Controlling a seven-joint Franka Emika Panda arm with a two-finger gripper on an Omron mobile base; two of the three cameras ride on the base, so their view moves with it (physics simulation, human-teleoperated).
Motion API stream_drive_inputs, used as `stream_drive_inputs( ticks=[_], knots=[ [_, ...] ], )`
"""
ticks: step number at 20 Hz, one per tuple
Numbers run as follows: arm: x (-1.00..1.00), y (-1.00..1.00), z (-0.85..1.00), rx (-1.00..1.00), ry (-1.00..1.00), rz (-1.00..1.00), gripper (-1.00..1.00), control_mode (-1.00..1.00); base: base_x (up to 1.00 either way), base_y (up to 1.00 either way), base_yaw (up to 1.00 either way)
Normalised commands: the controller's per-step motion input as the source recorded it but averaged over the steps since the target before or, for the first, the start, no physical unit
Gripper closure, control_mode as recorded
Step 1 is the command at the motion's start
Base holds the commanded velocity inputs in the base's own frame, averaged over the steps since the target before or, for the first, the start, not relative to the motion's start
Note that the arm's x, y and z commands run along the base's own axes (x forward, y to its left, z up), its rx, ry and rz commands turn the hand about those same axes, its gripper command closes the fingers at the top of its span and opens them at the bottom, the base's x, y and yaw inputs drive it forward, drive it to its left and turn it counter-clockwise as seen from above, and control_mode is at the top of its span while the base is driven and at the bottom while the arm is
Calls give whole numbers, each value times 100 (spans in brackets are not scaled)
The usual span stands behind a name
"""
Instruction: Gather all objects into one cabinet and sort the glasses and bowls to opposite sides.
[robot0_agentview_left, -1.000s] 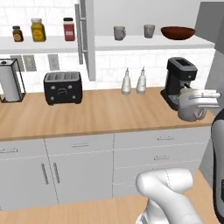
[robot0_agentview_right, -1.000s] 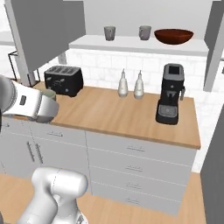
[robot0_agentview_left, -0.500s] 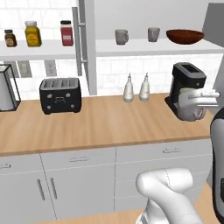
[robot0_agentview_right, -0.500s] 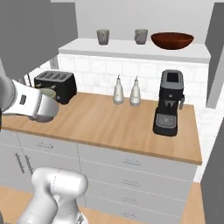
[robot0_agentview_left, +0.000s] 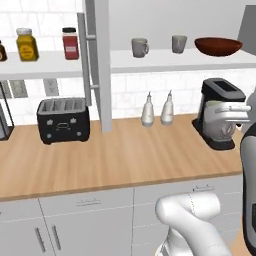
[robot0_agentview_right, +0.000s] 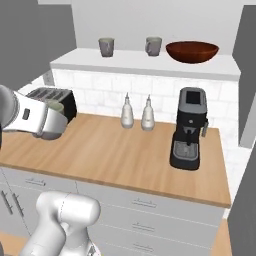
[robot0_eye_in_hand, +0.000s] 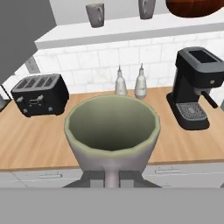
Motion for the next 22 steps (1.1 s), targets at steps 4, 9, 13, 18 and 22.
stream_drive_inputs(
  ticks=[4, 9, 13, 18, 22],
  knots=[
    [0, 0, 0, 0, 0, 0, 100, 100, 32, 0, -5],
    [0, 0, 0, 0, 0, 0, 100, 100, 11, 0, -5],
    [0, 0, 0, 0, 0, 0, 100, 100, 30, 0, -5],
    [0, 0, 0, 0, 0, 0, 100, 100, 34, 0, -4],
    [0, 0, 0, 0, 0, 0, 100, 100, 29, 0, -4]
  ],
)
